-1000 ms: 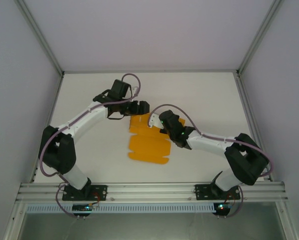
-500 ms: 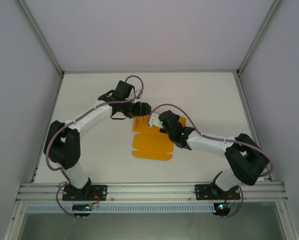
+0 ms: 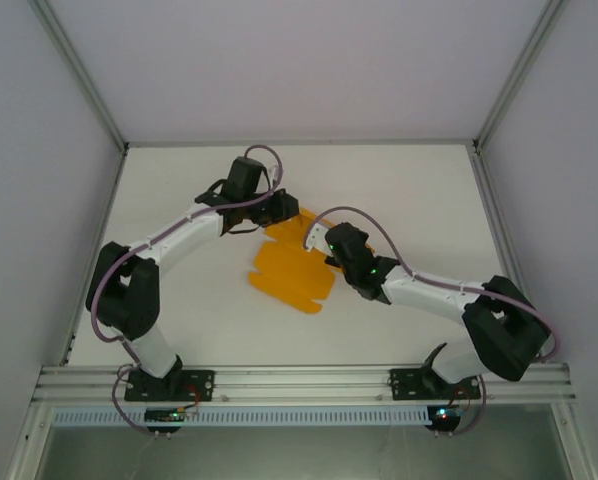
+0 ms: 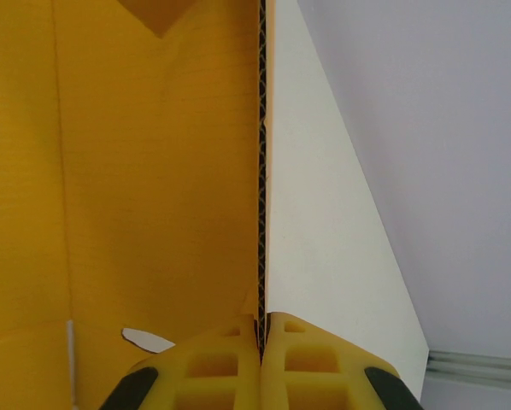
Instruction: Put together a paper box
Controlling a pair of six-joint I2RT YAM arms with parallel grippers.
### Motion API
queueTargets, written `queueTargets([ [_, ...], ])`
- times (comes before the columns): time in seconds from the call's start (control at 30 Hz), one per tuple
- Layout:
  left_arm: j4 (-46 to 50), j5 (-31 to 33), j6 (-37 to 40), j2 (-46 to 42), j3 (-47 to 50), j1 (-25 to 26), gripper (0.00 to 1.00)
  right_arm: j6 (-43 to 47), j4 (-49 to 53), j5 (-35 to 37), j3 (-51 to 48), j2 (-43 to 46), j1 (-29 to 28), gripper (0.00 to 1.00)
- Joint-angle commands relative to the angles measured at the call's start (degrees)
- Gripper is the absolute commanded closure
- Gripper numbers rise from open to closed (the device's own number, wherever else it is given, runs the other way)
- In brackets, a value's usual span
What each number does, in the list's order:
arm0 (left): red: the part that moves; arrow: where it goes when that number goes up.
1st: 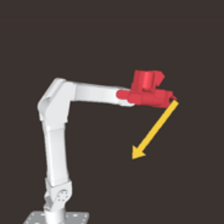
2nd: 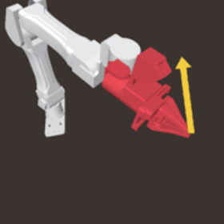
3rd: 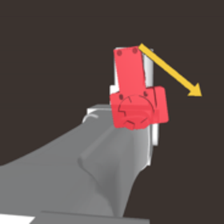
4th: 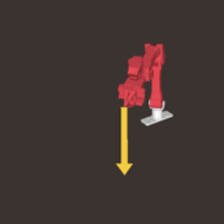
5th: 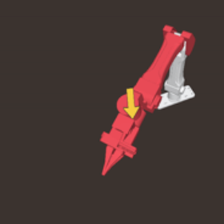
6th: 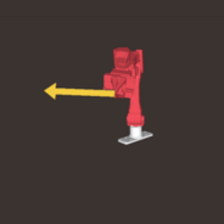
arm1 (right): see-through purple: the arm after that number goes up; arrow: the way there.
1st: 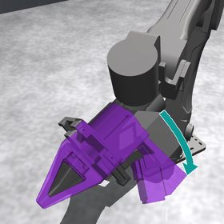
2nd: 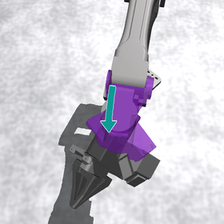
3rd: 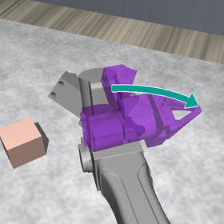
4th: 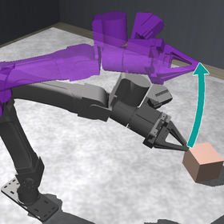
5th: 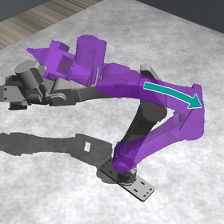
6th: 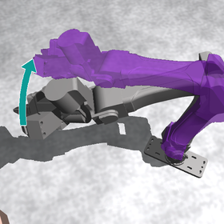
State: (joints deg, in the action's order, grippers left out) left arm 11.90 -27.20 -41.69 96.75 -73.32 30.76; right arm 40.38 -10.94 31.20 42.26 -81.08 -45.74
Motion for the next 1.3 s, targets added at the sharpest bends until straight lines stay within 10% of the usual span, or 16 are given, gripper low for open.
queueTargets([
  [0.0, -2.6, -3.6, -0.7, -1.3, 0.4, 1.6, 0.93, -1.0, -5.1, -6.1, 0.3, 2.4, -1.5, 1.0],
  [0.2, -1.4, -1.8, 0.0, -2.2, 1.2, 1.6, 0.94, -1.3, -4.2, -6.4, 0.0, 2.9, -1.5, 1.0],
  [0.33, 2.4, 3.5, 4.3, -4.7, 2.3, 1.7, 0.4, -2.3, -2.6, -7.6, -0.2, 3.5, -1.3, 1.0],
  [0.4, 5.0, 7.2, 6.3, -6.1, 3.3, 1.6, 0.33, -2.7, -1.9, -8.4, -0.4, 4.0, -0.9, 1.0],
  [1.27, 0.8, 12.0, 9.5, -21.0, 28.7, -12.9, 0.24, -8.8, 5.7, -25.1, -3.8, 9.8, 8.9, 1.0],
])
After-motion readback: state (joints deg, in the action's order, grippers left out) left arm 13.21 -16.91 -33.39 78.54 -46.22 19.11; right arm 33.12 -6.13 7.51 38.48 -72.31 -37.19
